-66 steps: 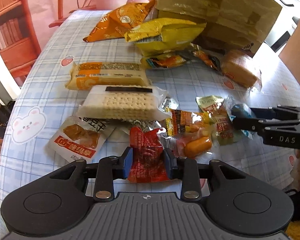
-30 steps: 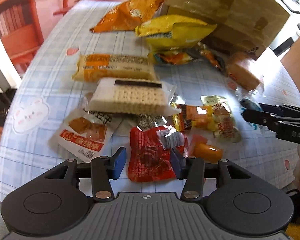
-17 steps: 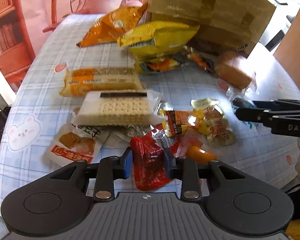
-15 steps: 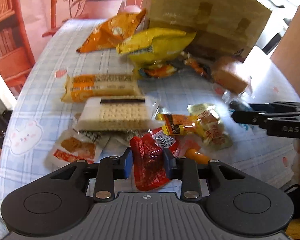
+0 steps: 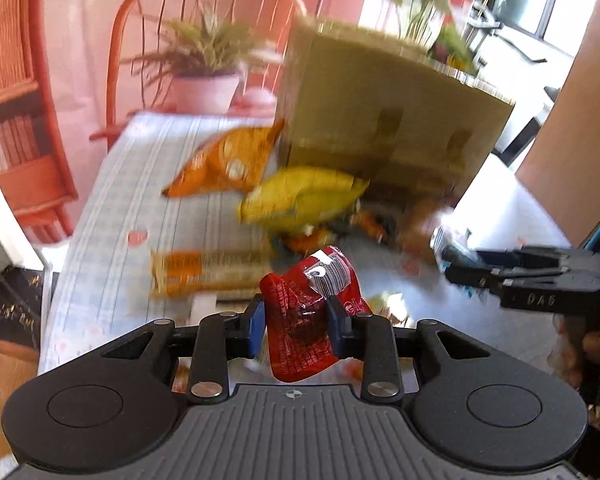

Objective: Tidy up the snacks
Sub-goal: 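Carry both held snacks over the box and open both grippers inside, then move both grippers back down to the pink bread loaf bag, then close both grippers on the pink bread loaf bag, then lift the bread bag into the box and open both grippers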

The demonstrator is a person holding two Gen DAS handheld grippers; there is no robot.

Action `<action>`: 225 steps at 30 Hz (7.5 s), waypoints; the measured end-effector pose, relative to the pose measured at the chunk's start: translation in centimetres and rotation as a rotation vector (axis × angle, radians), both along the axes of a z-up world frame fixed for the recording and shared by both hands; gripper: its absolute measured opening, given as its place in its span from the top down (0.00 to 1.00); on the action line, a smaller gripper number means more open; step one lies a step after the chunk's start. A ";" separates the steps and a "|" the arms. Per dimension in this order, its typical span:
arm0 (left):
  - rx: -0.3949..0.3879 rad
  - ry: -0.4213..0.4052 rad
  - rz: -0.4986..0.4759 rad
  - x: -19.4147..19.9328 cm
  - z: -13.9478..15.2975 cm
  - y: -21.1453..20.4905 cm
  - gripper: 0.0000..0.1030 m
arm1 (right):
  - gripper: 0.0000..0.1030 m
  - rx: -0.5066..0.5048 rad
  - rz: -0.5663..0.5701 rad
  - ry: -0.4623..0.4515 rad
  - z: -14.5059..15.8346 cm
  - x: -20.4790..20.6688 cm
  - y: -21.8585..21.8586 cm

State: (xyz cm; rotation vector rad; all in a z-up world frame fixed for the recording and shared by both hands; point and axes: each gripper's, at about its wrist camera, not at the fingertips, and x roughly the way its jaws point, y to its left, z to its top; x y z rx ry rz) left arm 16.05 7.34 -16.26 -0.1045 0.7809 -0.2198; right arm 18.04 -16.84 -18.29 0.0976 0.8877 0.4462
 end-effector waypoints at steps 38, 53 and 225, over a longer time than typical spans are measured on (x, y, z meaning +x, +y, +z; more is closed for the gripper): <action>-0.018 -0.473 0.020 14.2 18.7 -3.1 0.67 | 0.47 -0.134 0.017 -0.534 13.8 9.7 0.0; 0.044 -0.475 -0.043 18.1 22.1 -4.9 0.67 | 0.47 -0.112 -0.002 -0.569 17.1 15.4 -2.1; -0.232 -0.068 -0.170 22.3 10.7 -6.7 0.59 | 0.47 -0.008 -0.078 -0.231 12.2 17.8 -1.0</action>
